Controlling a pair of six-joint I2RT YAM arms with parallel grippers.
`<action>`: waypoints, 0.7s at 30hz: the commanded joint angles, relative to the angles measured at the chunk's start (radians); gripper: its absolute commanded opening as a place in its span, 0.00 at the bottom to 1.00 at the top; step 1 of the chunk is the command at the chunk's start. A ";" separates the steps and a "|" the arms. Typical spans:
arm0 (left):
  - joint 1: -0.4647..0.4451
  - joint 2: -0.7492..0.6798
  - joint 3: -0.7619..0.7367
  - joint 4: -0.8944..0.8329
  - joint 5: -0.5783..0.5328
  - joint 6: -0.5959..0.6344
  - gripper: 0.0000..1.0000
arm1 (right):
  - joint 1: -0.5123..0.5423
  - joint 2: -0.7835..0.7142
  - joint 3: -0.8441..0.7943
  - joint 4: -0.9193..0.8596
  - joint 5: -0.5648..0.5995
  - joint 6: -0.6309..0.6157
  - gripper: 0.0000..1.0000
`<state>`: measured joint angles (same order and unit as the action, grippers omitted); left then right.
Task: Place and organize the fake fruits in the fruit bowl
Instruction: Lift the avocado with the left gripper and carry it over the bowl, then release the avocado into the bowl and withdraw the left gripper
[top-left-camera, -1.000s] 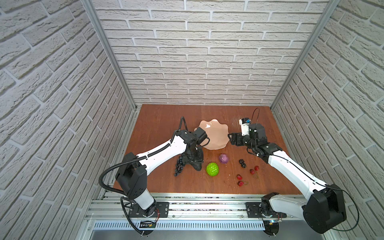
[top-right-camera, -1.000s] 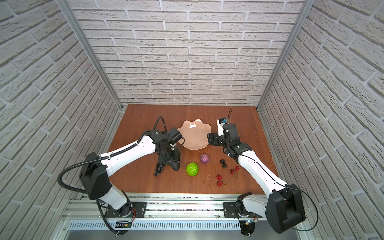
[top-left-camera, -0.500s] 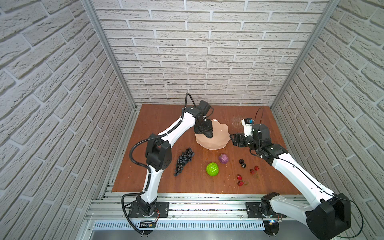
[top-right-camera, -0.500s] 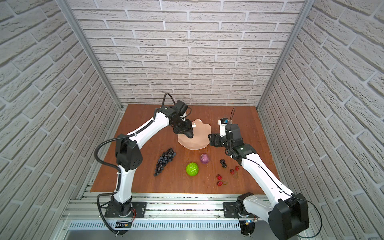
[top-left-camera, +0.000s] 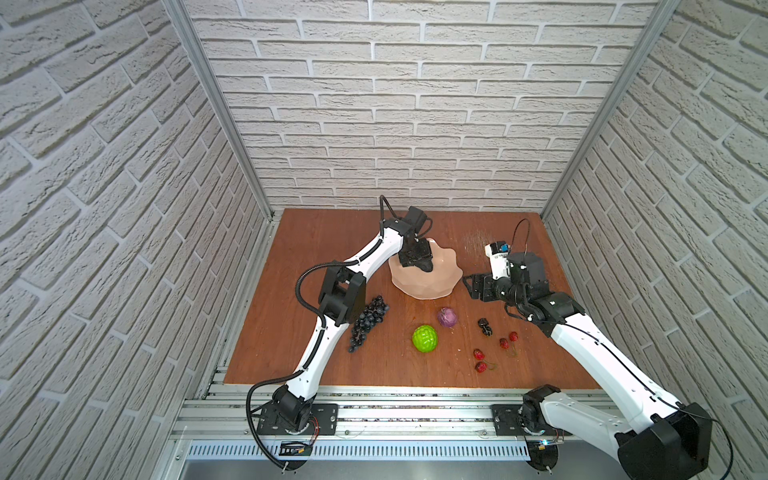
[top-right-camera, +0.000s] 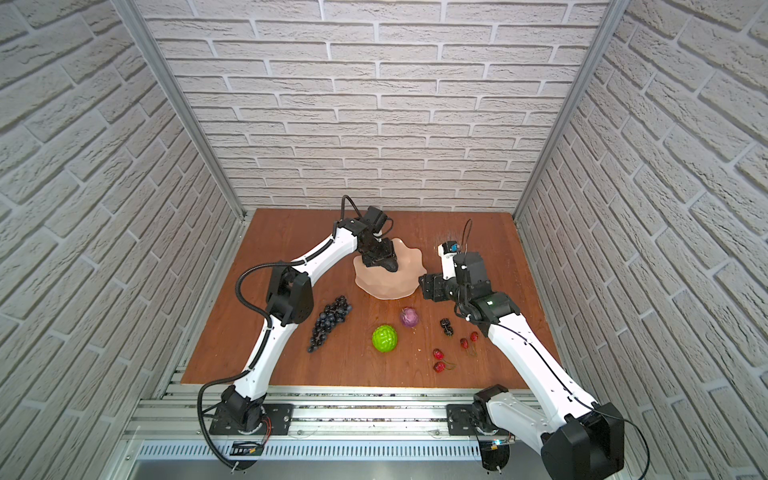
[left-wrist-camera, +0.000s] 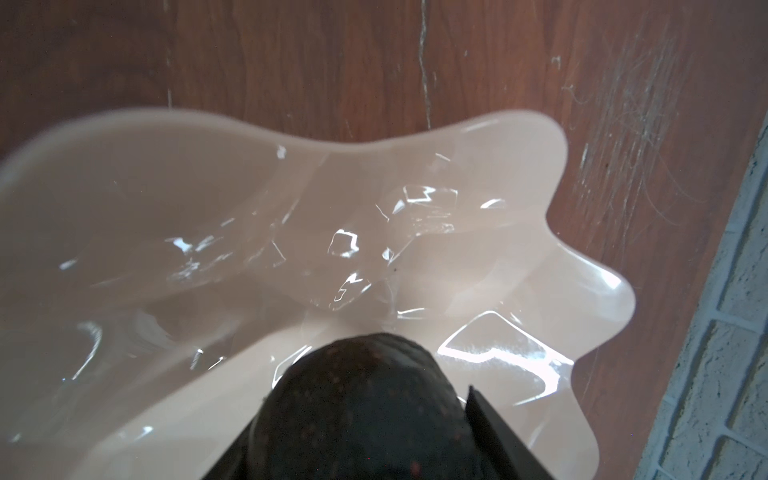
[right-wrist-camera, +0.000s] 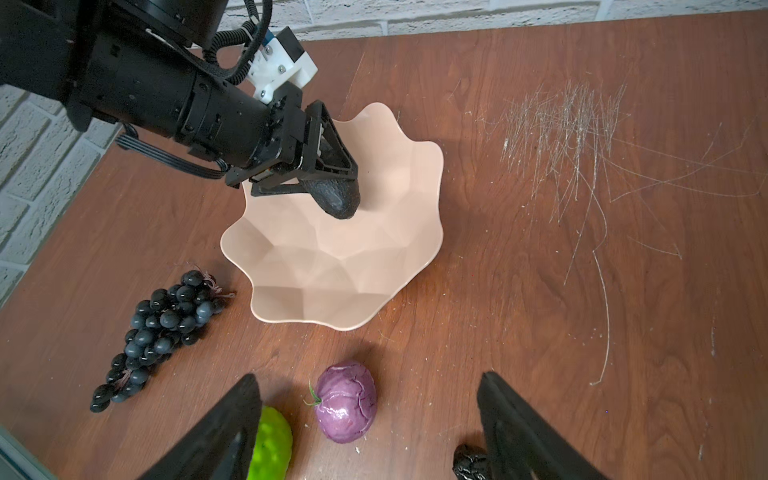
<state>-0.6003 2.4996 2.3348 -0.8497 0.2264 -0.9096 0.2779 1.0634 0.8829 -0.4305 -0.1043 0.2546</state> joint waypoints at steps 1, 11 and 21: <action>0.009 0.030 0.037 0.077 0.000 -0.024 0.35 | 0.006 0.003 0.020 -0.005 -0.019 -0.009 0.83; 0.016 0.089 0.066 0.143 0.004 -0.078 0.41 | 0.006 -0.002 0.000 -0.013 -0.005 -0.020 0.83; -0.002 0.058 0.070 0.112 -0.044 -0.046 0.70 | 0.006 0.041 0.020 0.009 -0.022 -0.027 0.83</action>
<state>-0.5934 2.5729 2.3833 -0.7483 0.2115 -0.9771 0.2779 1.1023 0.8825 -0.4591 -0.1139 0.2462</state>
